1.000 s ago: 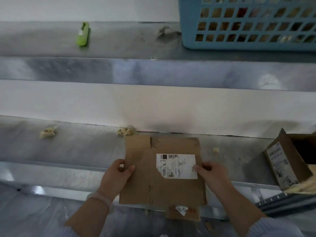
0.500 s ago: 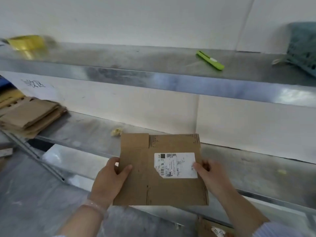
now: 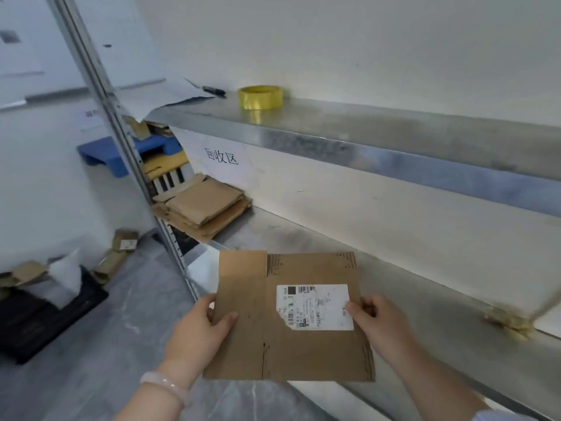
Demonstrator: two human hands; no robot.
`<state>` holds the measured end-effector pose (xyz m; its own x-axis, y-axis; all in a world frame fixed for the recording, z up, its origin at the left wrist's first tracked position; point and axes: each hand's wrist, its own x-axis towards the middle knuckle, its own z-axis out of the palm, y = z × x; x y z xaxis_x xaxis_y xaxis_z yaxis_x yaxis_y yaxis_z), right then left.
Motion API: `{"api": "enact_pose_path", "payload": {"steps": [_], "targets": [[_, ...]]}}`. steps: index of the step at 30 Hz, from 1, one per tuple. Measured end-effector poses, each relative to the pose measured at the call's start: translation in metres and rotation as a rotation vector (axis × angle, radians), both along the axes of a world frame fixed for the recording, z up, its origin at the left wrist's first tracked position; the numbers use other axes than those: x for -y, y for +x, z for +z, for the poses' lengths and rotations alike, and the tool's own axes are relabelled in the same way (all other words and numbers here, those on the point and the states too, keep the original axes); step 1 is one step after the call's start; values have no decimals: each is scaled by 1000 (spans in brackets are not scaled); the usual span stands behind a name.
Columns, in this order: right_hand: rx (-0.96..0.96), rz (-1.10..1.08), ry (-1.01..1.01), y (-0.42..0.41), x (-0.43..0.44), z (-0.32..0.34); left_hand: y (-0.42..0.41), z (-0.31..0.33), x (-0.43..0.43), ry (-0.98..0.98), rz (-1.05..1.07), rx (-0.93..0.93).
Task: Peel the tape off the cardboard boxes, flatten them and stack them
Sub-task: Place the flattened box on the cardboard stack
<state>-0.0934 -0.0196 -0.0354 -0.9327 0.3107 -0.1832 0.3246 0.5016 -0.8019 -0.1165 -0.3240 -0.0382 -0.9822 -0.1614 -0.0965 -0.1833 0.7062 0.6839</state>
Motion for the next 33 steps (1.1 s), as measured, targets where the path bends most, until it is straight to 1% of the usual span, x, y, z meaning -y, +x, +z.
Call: {"api": "enact_pose_path", "payload": {"steps": [6, 11, 14, 19, 22, 24, 26, 28, 33], "targets": [[21, 45, -75, -94, 63, -13, -77, 2, 61, -18, 49, -14], [10, 92, -92, -180, 105, -14, -153, 6, 104, -45, 76, 34], [33, 132, -96, -230, 131, -8, -196, 13, 131, -58, 105, 58], [71, 137, -34, -299, 173, -8, -263, 17, 168, 8, 141, 107], [70, 113, 2, -330, 196, -16, -305, 18, 186, -17, 98, 115], [74, 82, 12, -349, 212, -21, -338, 19, 199, -73, 66, 136], [70, 34, -14, -365, 229, -23, -371, 18, 212, -133, 12, 136], [72, -17, -49, -380, 247, -26, -403, 17, 225, -143, -57, 113], [121, -196, -141, -412, 289, -36, -488, 15, 253, -228, -278, 80]]}}
